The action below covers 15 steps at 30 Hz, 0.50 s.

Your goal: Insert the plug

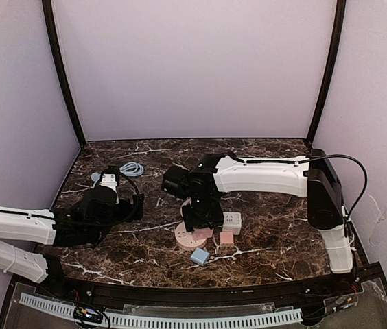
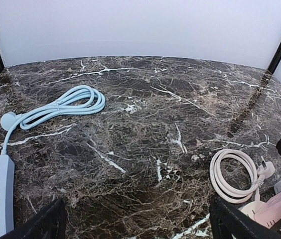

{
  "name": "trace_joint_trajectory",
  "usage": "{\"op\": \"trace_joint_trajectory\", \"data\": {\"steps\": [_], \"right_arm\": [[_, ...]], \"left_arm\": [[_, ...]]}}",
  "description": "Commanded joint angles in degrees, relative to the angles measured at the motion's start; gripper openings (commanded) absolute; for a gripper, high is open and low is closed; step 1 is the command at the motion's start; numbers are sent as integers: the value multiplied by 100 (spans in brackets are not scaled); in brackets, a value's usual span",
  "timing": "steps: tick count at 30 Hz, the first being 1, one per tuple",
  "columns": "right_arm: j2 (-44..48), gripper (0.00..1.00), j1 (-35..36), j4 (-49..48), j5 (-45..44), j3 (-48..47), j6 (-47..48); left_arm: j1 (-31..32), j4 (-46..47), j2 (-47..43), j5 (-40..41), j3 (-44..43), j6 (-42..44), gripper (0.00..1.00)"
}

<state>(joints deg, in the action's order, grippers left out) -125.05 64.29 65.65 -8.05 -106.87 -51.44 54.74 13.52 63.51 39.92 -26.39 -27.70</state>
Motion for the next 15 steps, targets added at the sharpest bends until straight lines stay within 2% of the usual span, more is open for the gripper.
{"op": "trace_joint_trajectory", "data": {"steps": [1, 15], "right_arm": [[-652, 0, -33, -540, 66, 409, 68], [-395, 0, -70, -559, 31, 371, 115]], "left_arm": [[-32, 37, -135, 61, 98, -16, 100], [-28, 124, -297, -83, 167, 46, 100]]}}
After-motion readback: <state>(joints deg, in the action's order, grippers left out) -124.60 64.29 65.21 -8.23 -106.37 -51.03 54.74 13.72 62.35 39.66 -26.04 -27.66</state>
